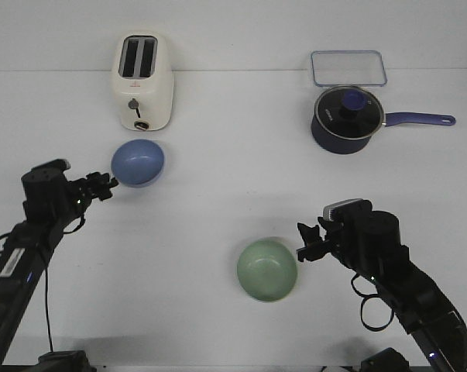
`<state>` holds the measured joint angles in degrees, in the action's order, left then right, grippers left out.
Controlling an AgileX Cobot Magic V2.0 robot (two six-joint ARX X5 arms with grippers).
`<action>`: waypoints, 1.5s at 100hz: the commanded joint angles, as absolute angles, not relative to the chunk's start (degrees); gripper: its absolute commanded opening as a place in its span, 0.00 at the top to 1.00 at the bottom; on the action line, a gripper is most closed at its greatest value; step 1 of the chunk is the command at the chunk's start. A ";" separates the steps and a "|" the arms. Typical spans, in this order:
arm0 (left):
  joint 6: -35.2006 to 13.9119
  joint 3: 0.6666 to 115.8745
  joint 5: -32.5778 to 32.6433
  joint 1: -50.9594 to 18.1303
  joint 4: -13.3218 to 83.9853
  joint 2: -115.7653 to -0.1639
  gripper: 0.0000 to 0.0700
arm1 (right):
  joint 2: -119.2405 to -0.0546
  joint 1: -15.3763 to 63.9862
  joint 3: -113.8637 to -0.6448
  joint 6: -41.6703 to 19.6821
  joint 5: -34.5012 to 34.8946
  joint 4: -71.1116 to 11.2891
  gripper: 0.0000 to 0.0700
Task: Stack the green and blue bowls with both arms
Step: 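Grasp the light blue bowl rim with the left gripper and lift it, then lower the blue bowl into the green bowl and open the left gripper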
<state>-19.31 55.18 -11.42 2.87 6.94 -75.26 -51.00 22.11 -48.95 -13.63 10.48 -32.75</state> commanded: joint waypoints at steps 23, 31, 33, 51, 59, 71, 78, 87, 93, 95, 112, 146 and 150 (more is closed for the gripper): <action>-16.21 70.02 -12.08 2.98 12.51 -96.27 0.33 | -51.42 22.37 -49.56 -12.56 10.50 -32.21 0.49; -15.62 72.69 -12.08 2.96 14.17 -100.03 0.34 | -51.42 22.37 -49.56 -12.56 10.50 -32.21 0.49; -15.64 72.86 -12.08 2.94 14.24 -100.40 0.34 | -51.42 22.37 -49.56 -12.56 10.50 -32.21 0.49; -15.70 73.78 -12.08 2.76 15.14 -102.89 0.86 | -51.42 22.37 -49.56 -12.56 10.50 -32.23 0.49; -15.59 73.80 -12.10 2.59 15.51 -102.43 0.98 | -51.42 22.37 -49.56 -12.56 10.46 -32.23 0.49; -15.42 73.80 -14.55 2.04 16.71 -100.31 0.98 | -51.42 22.37 -49.56 -12.43 9.30 -32.21 0.49; -15.18 73.80 -16.95 1.43 16.86 -98.10 0.98 | -51.42 22.22 -49.56 -11.64 7.60 -32.21 0.49; -13.74 73.80 -19.99 -0.36 17.74 -93.65 0.98 | -51.42 21.08 -49.56 -10.76 7.01 -32.21 0.49; -11.97 73.80 -20.49 -2.35 19.79 -90.24 0.98 | -51.42 19.51 -49.56 -10.15 6.74 -32.21 0.49; -11.33 73.78 -20.51 -3.11 20.69 -89.12 0.98 | -51.42 18.85 -49.56 -10.00 6.39 -32.21 0.49; -8.21 73.38 -21.17 -12.38 27.88 -81.95 0.98 | -51.44 11.20 -49.56 -7.31 5.91 -32.14 0.49; -10.17 71.07 -21.26 -37.34 25.50 -84.64 0.98 | -51.44 -1.06 -49.56 -6.63 10.66 -32.16 0.49; -10.33 71.07 -21.23 -39.66 24.45 -85.91 0.98 | -51.44 -1.04 -49.56 -6.61 10.61 -32.18 0.49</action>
